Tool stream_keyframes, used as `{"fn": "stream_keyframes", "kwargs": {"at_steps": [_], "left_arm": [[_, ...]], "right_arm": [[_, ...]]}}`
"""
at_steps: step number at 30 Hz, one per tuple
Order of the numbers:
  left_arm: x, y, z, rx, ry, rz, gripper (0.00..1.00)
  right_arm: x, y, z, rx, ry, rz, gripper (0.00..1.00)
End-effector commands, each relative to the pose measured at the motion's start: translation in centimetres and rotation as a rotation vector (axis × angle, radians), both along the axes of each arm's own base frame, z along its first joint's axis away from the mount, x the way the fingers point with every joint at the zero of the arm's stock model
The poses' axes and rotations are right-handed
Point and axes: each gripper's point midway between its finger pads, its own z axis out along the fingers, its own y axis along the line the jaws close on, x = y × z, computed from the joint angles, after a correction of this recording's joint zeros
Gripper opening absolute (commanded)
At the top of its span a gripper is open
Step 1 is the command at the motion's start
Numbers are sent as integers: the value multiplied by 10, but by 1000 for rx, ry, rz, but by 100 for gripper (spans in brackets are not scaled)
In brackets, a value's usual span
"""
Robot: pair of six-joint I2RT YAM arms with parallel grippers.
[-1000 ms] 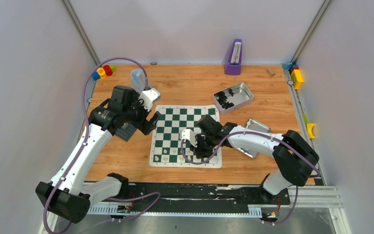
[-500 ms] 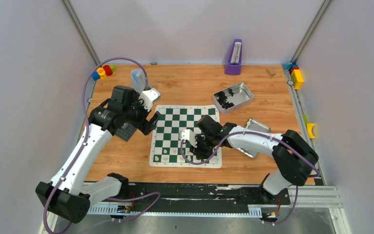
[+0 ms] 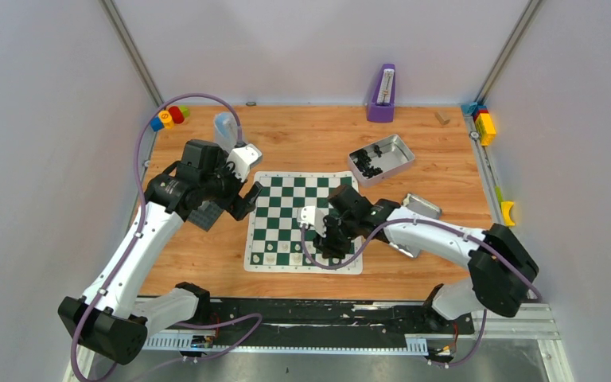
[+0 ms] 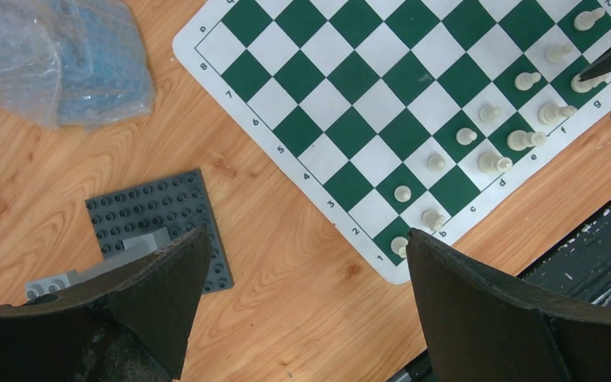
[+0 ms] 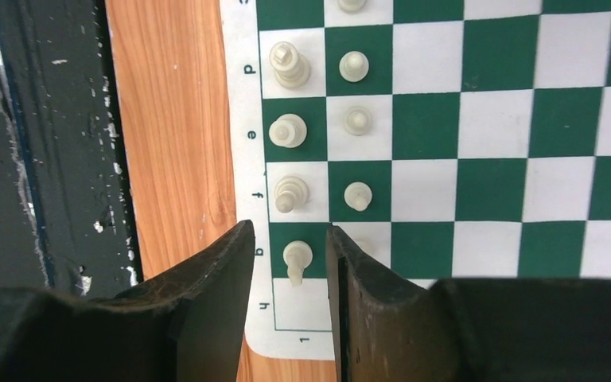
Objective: Set up the chess pieces on the board
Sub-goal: Place the chess piece on the chessboard, then pick up the chess piece from the storage box.
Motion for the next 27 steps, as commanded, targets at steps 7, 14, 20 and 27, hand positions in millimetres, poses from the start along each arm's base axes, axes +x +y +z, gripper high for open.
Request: {"fn": "stream_keyframes", "kwargs": {"at_steps": [7, 14, 20, 27], "left_arm": [[5, 1, 12, -3, -45, -2, 100], [4, 0, 18, -17, -47, 3, 100], [0, -5, 20, -46, -45, -23, 100], [-4, -7, 22, -59, -47, -34, 100]], "right_arm": [[56, -44, 76, 176, -51, -274, 40], [123, -145, 72, 204, 38, -730, 42], [156, -228, 40, 172, 162, -1058, 39], [167, -251, 1, 118, 275, -1158, 38]]}}
